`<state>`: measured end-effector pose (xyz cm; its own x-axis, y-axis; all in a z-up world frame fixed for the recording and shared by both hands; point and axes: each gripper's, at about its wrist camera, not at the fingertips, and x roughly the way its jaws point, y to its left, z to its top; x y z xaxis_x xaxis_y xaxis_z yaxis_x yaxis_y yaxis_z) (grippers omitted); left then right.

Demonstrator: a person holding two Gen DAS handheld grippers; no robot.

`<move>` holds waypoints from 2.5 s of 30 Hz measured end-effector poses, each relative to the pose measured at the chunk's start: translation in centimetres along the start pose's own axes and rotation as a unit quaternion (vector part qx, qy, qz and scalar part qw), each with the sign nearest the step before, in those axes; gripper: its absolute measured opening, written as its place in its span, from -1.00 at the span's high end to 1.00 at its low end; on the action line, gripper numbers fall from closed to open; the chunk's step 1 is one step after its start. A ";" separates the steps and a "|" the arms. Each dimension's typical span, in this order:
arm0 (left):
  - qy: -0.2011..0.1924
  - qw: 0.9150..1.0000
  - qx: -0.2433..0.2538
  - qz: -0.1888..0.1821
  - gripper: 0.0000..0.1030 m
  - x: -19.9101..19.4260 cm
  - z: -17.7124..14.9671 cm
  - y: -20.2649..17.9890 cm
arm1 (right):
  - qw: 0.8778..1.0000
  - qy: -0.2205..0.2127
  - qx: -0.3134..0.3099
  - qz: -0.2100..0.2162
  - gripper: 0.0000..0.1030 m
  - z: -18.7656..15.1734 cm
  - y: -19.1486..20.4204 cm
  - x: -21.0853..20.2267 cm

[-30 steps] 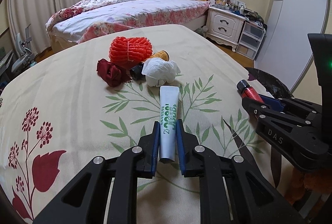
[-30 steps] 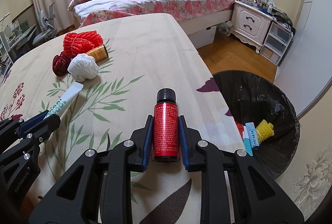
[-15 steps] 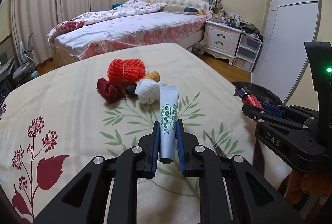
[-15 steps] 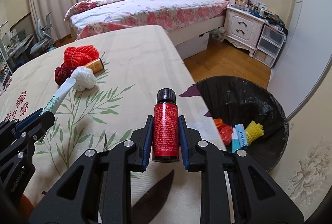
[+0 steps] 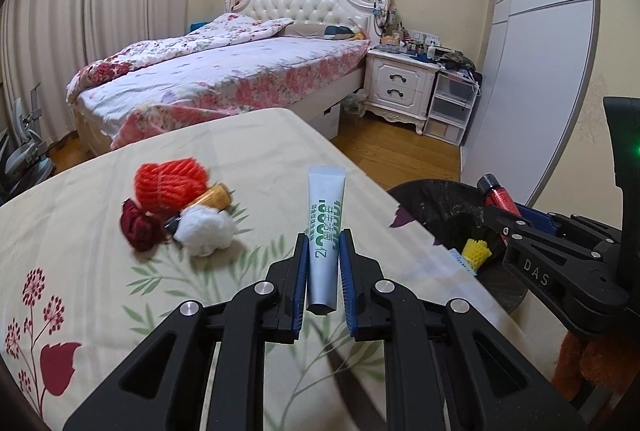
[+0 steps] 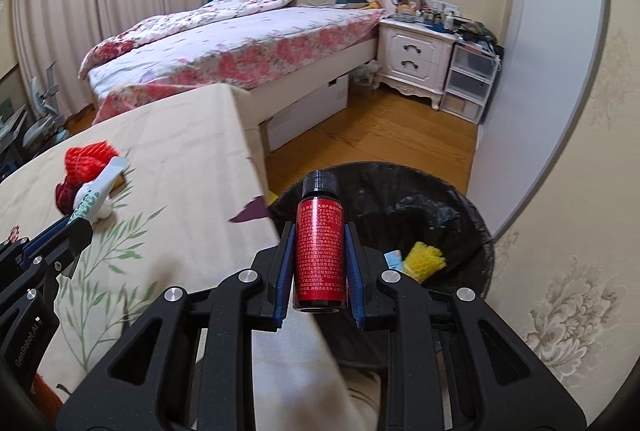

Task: Collect trash
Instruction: 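Carry the white tube and red can over the bin and open both grippers, then move both grippers back over the table items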

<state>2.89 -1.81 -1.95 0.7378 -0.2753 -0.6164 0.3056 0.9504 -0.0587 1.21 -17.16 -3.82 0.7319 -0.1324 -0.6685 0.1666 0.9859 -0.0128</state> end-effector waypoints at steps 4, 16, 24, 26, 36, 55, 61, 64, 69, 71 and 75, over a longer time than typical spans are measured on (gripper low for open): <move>0.003 1.000 0.009 -0.005 0.68 1.5 0.8 -1.5 | 1.000 -0.001 0.016 -0.013 0.55 0.2 -1.7 0.7; 0.012 0.999 0.048 -0.017 0.68 6.3 3.1 -5.9 | 0.998 0.012 0.048 -0.028 0.55 0.6 -4.7 3.7; 0.030 0.997 0.065 -0.019 0.68 9.1 3.4 -7.5 | 0.997 0.018 0.069 -0.034 0.55 0.9 -6.6 5.3; 0.034 0.997 0.067 -0.018 0.68 9.6 3.5 -7.7 | 0.997 0.019 0.072 -0.034 0.55 1.0 -7.0 5.6; 0.048 0.996 0.078 -0.020 0.68 11.2 3.9 -8.8 | 0.996 0.028 0.081 -0.038 0.54 0.8 -7.9 6.9; 0.040 0.999 0.037 0.001 -0.24 9.5 3.4 -6.1 | 0.996 0.019 0.079 -0.046 0.03 1.0 -7.3 5.9; 0.039 0.999 0.022 0.019 -0.27 7.4 2.3 -3.5 | 0.998 0.021 0.060 -0.021 0.02 0.7 -5.1 5.2; 0.039 0.999 0.010 0.030 -0.27 6.4 1.8 -1.9 | 0.999 0.022 0.046 -0.005 0.02 0.6 -3.3 4.8; 0.042 0.998 -0.012 0.054 -0.27 4.6 0.6 1.0 | 0.999 0.027 0.023 0.021 0.01 0.4 -0.6 4.4; 0.044 0.997 -0.023 0.064 -0.27 4.1 0.2 2.1 | 0.999 0.028 0.013 0.030 0.01 0.2 0.6 4.2; 0.046 0.994 -0.038 0.088 -0.27 2.9 -0.8 4.4 | 0.998 0.030 -0.008 0.049 0.00 0.0 3.0 3.7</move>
<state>5.88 1.71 -4.63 0.7173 -0.0919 -0.6907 0.1264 0.9920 -0.0007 4.35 -14.69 -6.34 0.7035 -0.0303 -0.7101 0.0865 0.9953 0.0432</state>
